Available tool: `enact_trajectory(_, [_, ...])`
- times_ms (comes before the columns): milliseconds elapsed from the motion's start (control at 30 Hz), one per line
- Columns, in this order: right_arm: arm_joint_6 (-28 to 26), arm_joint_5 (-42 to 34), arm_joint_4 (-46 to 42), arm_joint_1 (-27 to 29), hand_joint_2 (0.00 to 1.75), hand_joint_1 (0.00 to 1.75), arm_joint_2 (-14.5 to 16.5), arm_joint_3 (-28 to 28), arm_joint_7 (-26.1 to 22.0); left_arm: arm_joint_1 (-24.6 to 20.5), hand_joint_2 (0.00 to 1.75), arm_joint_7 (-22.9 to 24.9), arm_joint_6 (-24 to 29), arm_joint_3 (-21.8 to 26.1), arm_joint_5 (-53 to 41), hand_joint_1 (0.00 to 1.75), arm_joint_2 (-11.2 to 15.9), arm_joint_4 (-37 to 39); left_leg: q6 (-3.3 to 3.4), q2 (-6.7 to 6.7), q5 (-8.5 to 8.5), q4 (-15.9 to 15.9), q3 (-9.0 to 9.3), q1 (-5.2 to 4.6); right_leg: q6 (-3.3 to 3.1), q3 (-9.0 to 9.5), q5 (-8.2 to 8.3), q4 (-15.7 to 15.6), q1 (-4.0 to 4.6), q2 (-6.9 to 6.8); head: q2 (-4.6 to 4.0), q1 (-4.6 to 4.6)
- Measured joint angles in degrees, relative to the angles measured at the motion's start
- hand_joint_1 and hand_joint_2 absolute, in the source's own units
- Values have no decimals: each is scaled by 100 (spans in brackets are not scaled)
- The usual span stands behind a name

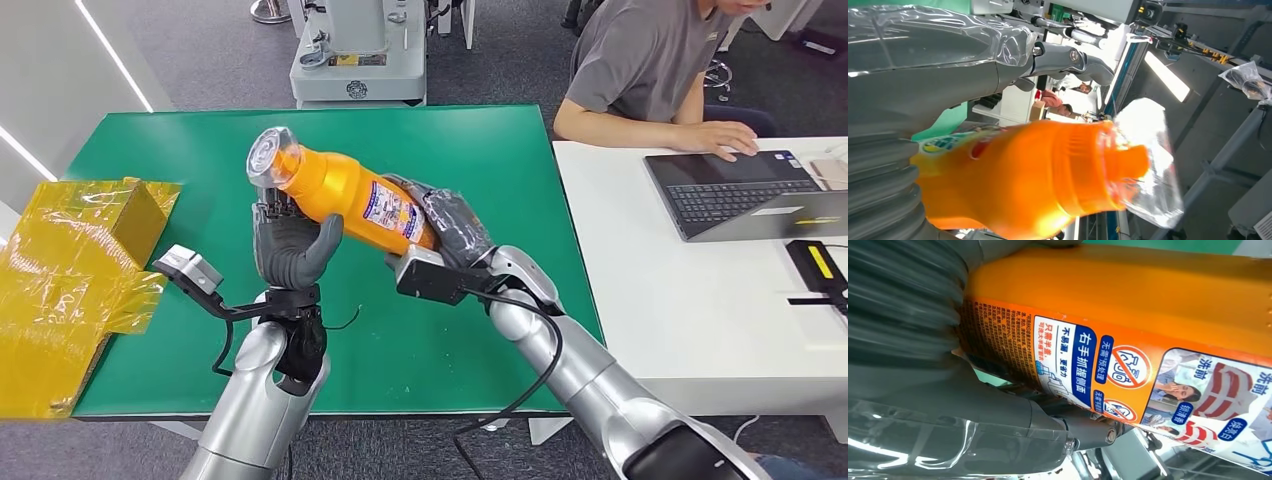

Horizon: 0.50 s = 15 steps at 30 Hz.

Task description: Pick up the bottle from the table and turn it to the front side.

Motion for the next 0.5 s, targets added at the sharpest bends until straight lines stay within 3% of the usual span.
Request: enact_trajectory(500, [127, 1, -122, 39, 175, 175, 4, -5, 63, 1, 175, 0, 38, 0, -10, 0, 0, -2, 0, 0, 0, 0, 0, 0, 0, 0, 0, 0, 0, 0, 0, 0])
